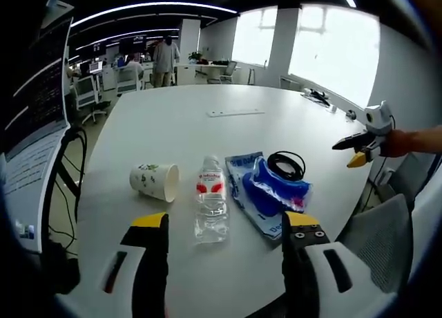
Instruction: Arrange the tabletop items into an orderly group along one side of the table until the central work area is clear of visible clutter.
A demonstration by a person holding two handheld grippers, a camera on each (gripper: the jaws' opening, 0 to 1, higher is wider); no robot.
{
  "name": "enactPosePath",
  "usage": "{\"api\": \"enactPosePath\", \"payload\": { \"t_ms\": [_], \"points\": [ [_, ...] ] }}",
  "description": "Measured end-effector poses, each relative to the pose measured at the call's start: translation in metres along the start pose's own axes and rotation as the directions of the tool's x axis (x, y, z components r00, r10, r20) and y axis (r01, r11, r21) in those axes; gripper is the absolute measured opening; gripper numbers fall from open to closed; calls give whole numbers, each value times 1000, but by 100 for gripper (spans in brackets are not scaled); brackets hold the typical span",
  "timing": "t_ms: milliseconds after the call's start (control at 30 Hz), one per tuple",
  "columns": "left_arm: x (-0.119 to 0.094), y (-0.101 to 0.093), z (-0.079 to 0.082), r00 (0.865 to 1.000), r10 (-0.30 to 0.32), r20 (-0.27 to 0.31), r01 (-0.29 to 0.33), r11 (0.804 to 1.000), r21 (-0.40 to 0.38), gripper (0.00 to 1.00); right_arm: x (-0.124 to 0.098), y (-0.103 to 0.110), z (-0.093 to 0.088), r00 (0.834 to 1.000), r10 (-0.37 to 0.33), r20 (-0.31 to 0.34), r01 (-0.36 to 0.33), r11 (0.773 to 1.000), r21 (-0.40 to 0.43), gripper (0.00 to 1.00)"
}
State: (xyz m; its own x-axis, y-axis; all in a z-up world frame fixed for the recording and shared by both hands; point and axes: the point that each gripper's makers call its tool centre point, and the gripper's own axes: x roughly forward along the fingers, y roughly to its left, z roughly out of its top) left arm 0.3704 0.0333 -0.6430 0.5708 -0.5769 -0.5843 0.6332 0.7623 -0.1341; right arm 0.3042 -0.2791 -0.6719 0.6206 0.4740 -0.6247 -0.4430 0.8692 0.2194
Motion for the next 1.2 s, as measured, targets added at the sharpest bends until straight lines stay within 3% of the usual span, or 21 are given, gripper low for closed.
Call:
{"api": "enactPosePath", "payload": {
  "t_ms": [633, 1200],
  "points": [
    [0, 3, -1, 1000, 9, 13, -9, 999, -45, 64, -2, -2, -3, 1000, -9, 11, 9, 1000, 15, 74],
    [9, 5, -1, 1000, 3, 5, -3, 999, -40, 64, -5, -3, -7, 1000, -18, 15, 18, 999, 36, 73]
  ]
}}
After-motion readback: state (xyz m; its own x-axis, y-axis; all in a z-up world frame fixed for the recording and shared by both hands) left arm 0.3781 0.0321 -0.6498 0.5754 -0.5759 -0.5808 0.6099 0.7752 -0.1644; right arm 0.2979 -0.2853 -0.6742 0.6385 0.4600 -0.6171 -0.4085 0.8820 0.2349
